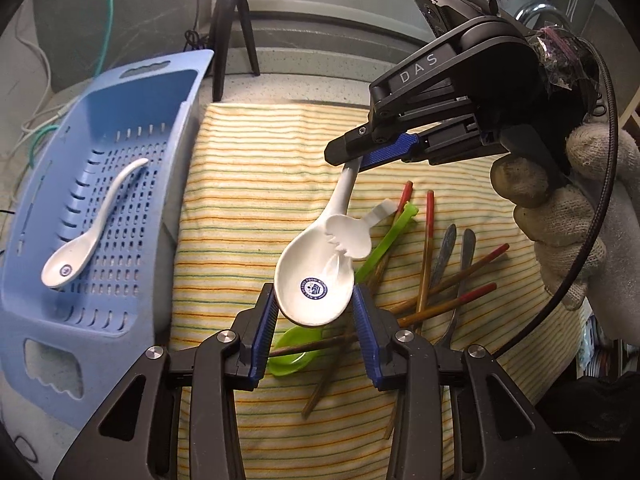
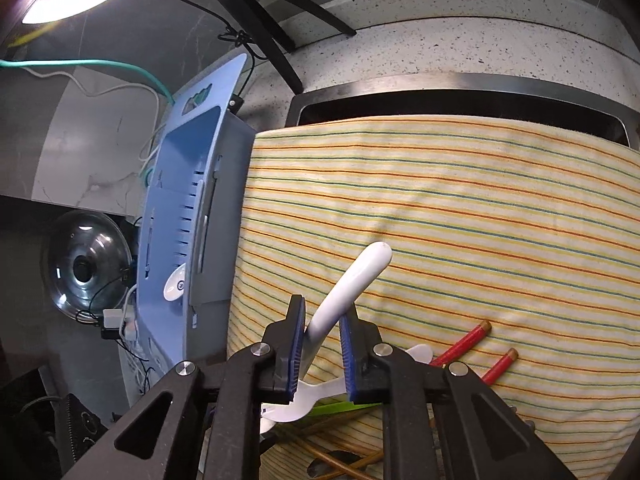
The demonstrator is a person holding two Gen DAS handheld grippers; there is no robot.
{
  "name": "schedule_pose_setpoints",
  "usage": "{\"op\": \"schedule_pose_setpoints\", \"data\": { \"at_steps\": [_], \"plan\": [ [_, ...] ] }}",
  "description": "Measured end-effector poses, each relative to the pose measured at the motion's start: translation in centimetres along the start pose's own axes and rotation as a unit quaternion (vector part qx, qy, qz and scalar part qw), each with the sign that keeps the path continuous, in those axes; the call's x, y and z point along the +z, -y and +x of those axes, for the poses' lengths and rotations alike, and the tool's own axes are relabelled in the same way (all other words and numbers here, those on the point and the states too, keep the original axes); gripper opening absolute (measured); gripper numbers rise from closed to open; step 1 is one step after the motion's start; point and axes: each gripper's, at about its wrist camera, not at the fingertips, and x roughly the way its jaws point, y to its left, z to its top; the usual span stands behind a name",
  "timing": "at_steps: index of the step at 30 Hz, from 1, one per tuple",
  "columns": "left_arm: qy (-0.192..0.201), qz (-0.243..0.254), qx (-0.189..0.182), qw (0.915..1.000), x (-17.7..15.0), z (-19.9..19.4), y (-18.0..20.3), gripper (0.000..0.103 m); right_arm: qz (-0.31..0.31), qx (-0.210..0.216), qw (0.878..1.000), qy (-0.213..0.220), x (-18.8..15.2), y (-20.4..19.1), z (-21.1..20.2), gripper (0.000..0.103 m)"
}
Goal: Organize utensils
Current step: 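Close the left tool on the second white ceramic spoon, then lower the spoon beside the first spoon in the basket and release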
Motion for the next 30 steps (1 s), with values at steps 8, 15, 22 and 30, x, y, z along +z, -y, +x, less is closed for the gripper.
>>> {"op": "schedule_pose_setpoints", "data": {
  "at_steps": [8, 15, 22, 30],
  "plan": [
    [0.028, -0.014, 0.010, 0.9995, -0.3, -2.9, -0.9, 0.036, -0.021, 0.024, 0.999, 0.013, 0.2, -3.2, -1.2, 0.014],
    [0.048, -0.035, 0.021, 0.9980, 0.1, -4.5, -3.3, 0.036, -0.046, 0.037, 0.998, 0.016, 0.8, -6.9, -0.8, 0.013],
    [0.057, -0.055, 0.038, 0.9962, 0.5, -5.2, -6.7, 0.036, -0.074, 0.041, 0.996, 0.012, 2.0, -10.7, 1.0, 0.013],
    [0.047, -0.078, 0.041, 0.9950, 0.4, -4.6, -10.1, 0.036, -0.092, 0.034, 0.995, -0.004, 3.1, -13.4, 4.1, 0.013]
  ]
}}
